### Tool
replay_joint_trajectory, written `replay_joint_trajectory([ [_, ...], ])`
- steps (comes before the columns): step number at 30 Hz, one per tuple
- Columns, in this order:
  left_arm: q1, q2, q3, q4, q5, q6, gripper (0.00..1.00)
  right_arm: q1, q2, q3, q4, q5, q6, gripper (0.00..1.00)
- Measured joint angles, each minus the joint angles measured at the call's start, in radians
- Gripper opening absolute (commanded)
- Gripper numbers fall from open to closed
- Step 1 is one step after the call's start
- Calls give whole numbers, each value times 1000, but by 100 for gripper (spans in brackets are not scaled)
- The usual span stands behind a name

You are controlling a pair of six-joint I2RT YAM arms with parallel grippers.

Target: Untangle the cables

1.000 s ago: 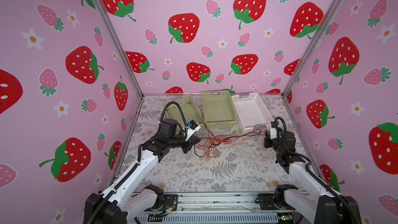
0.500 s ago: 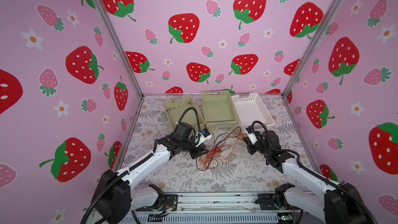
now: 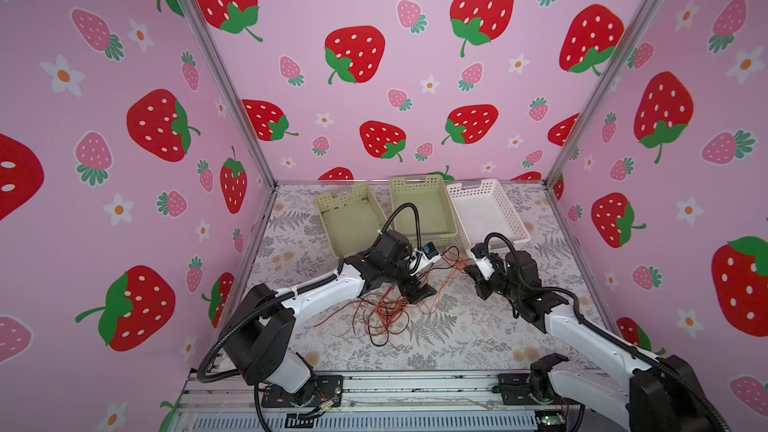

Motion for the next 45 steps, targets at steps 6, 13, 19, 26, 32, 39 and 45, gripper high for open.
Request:
replay_joint_trajectory([
  [6,-1,86,45,52,41,-30,82,14,0,0,-9,-5,8,44],
  [13,5,84,44,63,55,-24,75,14,-26,10,-56,72,6,63],
  [19,7,79,38,38,52,-18,75,14,39,58,-55,103,26,59],
  [26,4,145,38,25,35,-18,73,14,237,163,-98,224,79,59],
  [32,4,172,38,16,-3,-13,64,14,277,170,-105,274,119,43],
  [39,5,230,38,-6,-51,-11,54,14,323,187,-143,277,120,0],
  [45,16,261,38,-43,-87,-10,22,13,166,200,-188,344,92,0],
])
